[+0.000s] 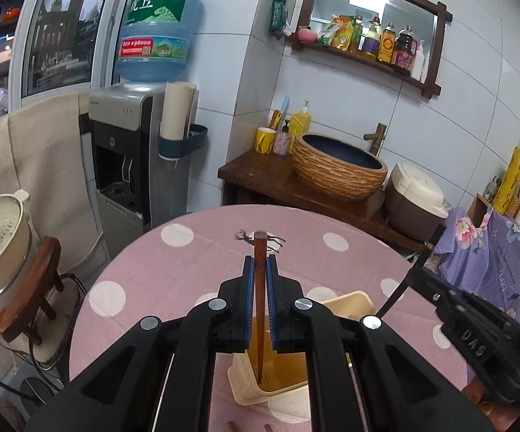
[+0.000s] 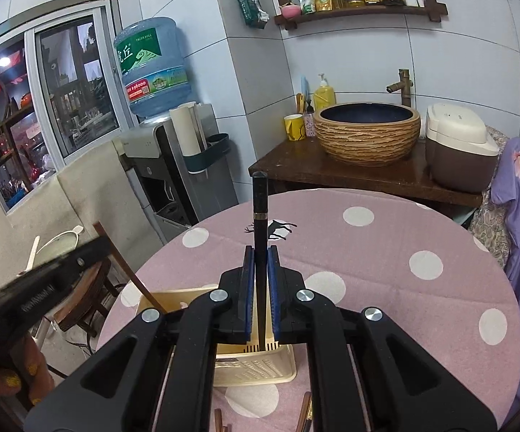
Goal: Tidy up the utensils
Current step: 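Open both tools to release the chopsticks into the basket, then move both tools back to the remaining utensils on the table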
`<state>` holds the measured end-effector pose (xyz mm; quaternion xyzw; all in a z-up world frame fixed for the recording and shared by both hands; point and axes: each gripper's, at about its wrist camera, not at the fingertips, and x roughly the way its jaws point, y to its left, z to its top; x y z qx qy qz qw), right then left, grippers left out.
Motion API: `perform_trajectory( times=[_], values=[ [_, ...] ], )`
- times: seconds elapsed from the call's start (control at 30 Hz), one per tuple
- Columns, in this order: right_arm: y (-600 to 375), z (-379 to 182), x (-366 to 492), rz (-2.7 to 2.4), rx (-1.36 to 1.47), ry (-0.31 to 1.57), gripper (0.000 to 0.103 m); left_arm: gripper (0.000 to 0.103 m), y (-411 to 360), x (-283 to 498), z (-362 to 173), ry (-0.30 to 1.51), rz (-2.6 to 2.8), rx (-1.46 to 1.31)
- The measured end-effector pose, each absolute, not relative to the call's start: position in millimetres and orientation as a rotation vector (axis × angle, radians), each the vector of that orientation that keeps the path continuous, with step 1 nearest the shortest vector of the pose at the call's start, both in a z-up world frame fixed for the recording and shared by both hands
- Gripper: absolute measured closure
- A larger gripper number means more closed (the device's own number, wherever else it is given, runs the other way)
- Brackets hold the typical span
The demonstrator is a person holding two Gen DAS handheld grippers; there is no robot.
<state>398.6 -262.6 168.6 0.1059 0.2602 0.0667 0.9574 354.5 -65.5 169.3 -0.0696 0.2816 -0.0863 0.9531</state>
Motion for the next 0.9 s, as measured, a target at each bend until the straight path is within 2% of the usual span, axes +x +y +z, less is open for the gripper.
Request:
perform_trajectory(
  times=[0.23,0.27,0.3,0.33,0.37,0.4,0.43,0.5,0.63,0.73,0.9],
  values=[
    [-267.1,162.8,402.2,0.138,0.233,0.531,0.094,0.096,-61.4,357.1,158.5,0.59,-0.173,-0.156],
    [-266.5,161.2,402.6,0.143,0.233,0.537,0.09,0.095,-61.3,355.9,157.2,0.59,-0.175,-0.153],
    [-265.6,158.8,401.7,0.145,0.232,0.54,0.085,0.09,-61.1,355.0,155.8,0.589,-0.174,-0.148],
    [-265.1,158.6,400.0,0.145,0.233,0.533,0.073,0.074,-60.8,352.9,154.4,0.587,-0.171,-0.144],
    [-264.8,157.2,397.0,0.139,0.231,0.521,0.063,0.062,-59.1,349.7,153.5,0.579,-0.168,-0.148],
    [-264.1,156.2,393.3,0.131,0.223,0.51,0.061,0.042,-57.3,346.7,152.8,0.565,-0.165,-0.161],
    [-262.9,155.6,389.8,0.129,0.213,0.501,0.061,0.033,-54.8,342.4,152.0,0.548,-0.161,-0.175],
    [-261.3,154.0,380.2,0.126,0.196,0.483,0.061,0.031,-51.2,332.0,149.4,0.524,-0.148,-0.176],
    [-259.1,148.0,355.4,0.1,0.15,0.462,0.061,0.017,-50.0,312.3,143.1,0.514,-0.146,-0.122],
    [-257.3,135.2,338.1,0.083,0.106,0.481,0.061,0.011,-46.9,294.5,132.5,0.517,-0.149,-0.098],
    [-266.7,96.8,314.2,0.065,0.095,0.568,0.061,0.011,-37.7,273.5,100.9,0.578,-0.126,-0.062]
  ],
)
